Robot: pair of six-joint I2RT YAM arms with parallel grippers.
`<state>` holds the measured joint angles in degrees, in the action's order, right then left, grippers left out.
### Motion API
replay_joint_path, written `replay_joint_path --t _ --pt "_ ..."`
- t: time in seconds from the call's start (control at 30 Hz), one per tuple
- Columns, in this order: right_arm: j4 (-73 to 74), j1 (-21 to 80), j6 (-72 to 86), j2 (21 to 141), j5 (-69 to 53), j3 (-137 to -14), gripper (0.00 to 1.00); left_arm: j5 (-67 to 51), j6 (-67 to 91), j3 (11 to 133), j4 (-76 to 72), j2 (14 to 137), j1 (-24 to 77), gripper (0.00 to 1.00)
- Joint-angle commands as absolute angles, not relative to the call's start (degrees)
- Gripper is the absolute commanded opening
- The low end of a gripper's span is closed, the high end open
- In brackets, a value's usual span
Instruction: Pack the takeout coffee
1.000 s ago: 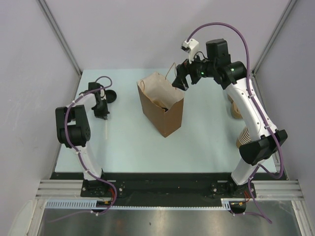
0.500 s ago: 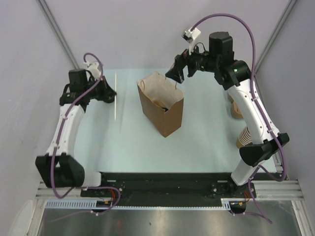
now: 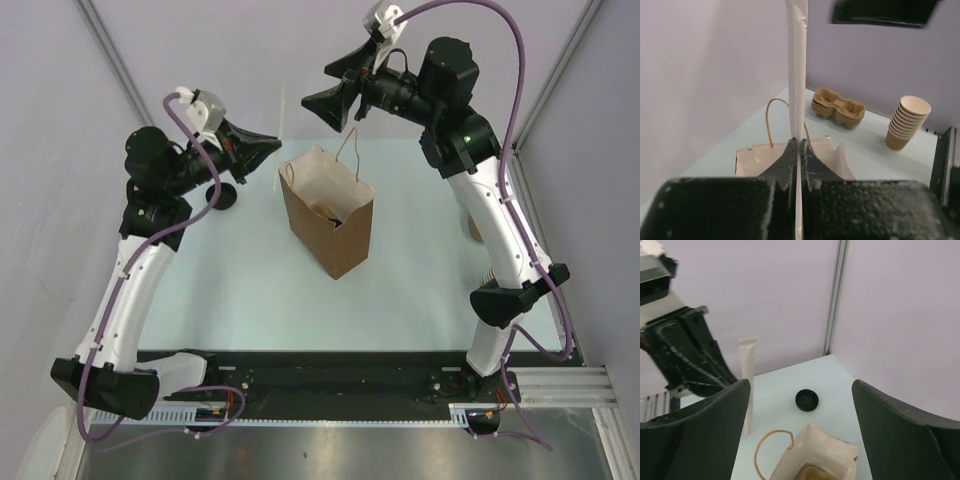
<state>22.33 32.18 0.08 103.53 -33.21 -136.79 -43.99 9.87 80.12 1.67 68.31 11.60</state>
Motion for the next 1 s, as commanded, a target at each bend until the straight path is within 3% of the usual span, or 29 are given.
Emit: replay_joint_path --t 0.0,0.27,0.53,0.87,0.97 --pt "23.9 32.5 -6.5 100.8 -32.3 -139.8 0.89 -50.6 -12.4 84.2 7.3 65.8 13.7 0.0" --pt "37.5 40.5 -27.6 88.1 -27.4 -128.0 0.95 -51.9 -37.9 88.7 15.4 67.5 15.6 0.0" --pt "42.5 44.5 -28.8 86.1 -20.3 -128.3 0.92 -54.0 -41.1 88.0 8.2 70.0 18.9 0.0" --pt "42.1 46.3 -27.2 85.8 -17.9 -127.6 0.74 -58.3 -44.9 88.9 8.6 72.9 23.0 0.0" --pt "43.4 46.1 -27.9 85.4 -17.4 -126.7 0.62 -58.2 -44.6 88.0 8.0 72.3 23.3 0.0"
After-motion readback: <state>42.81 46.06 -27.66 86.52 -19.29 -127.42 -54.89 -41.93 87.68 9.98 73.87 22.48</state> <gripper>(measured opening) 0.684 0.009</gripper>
